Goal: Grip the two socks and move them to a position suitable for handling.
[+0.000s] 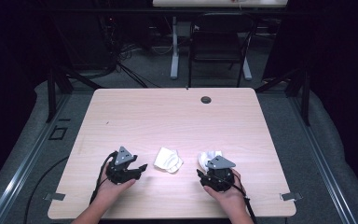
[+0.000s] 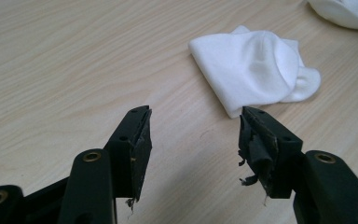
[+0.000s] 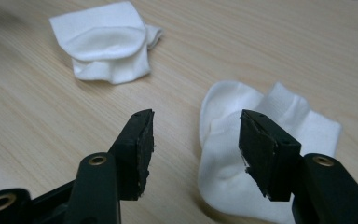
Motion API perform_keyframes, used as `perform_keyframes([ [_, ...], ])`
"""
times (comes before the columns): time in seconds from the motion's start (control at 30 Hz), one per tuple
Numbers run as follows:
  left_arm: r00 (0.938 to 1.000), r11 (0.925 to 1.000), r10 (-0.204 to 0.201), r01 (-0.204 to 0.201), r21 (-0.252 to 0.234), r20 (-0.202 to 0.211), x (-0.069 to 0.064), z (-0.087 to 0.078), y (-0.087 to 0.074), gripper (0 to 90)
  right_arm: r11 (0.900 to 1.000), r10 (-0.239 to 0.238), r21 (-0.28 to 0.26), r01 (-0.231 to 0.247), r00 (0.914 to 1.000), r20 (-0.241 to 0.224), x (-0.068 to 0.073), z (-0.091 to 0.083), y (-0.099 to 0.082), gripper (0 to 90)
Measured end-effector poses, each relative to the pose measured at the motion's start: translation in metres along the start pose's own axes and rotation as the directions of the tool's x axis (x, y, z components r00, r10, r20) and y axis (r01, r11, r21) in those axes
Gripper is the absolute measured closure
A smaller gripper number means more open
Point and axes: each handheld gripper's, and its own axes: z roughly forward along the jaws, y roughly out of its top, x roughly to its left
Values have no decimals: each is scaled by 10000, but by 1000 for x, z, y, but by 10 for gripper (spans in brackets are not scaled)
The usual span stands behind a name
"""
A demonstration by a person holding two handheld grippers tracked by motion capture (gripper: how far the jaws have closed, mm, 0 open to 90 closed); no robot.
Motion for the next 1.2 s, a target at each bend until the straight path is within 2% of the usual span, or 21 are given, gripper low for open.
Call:
perform_keyframes([
  [0.07,10000,10000,56,-56,34,-77,0,2,0,441,10000,42,80,-43,9999,101,-1,1,0,446],
  [0.1,9997,9996,121,-116,261,-193,0,5,0,440,10000,52,63,-53,9999,111,0,1,1,460],
  [0.23,9994,9994,113,-103,318,-321,-2,8,-1,443,9999,133,48,-134,9999,46,4,1,2,470],
  [0.47,9984,9992,339,-347,-186,-449,-8,4,-1,491,9993,356,71,-355,9992,-194,5,0,1,498],
  [0.63,9992,9987,186,-202,-466,-341,-5,4,2,533,9995,316,-54,-317,9992,-249,6,0,2,520],
  [0.77,9990,9977,64,-95,-671,-452,-3,8,9,557,9994,339,-102,-342,9991,-240,5,1,3,549],
  [0.83,9994,9969,-12,-15,-782,-355,-5,13,16,565,9994,350,-51,-351,9990,-272,4,1,3,551],
  [0.97,9997,9987,-4,-10,-516,-259,-7,21,25,598,9987,484,-154,-489,9983,-316,2,0,3,569],
  [1.03,10000,9993,18,-20,-364,-65,-10,29,29,637,9986,518,-98,-522,9979,-380,1,0,2,570],
  [1.2,9991,9992,398,-396,-102,116,-20,43,34,743,9974,695,-176,-703,9966,-435,-1,0,2,573],
])
